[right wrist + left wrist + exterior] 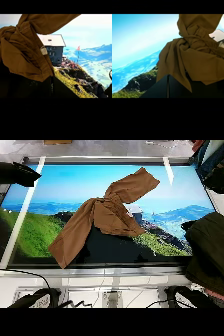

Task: Fold the clothes and pants, and hang the long-sleeved shirts on hangers.

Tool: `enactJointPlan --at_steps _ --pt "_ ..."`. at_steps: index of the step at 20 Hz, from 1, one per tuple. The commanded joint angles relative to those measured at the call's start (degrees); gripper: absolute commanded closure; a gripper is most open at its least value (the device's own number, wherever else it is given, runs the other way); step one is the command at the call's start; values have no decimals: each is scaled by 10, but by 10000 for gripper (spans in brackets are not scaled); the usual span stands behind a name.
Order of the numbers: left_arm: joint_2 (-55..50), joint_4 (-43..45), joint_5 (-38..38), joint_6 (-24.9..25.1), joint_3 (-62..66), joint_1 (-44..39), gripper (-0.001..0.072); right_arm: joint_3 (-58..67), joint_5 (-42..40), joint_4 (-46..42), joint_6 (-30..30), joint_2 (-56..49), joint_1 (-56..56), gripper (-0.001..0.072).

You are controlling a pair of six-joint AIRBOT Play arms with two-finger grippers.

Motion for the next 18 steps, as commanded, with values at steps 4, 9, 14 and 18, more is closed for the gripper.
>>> enactJointPlan --at_steps 4,9,14,18 --pt "0 0 0 0 0 0 692 0 0 0 0 0 0 683" --pt "0 0 0 0 0 0 693 0 0 0 0 0 0 683" --pt "-2 0 40 7 0 0 693 0 -52 -8 -3 -1 0 682" --pt "-9 -16 58 6 0 0 693 0 -170 -31 -4 -3 0 682"
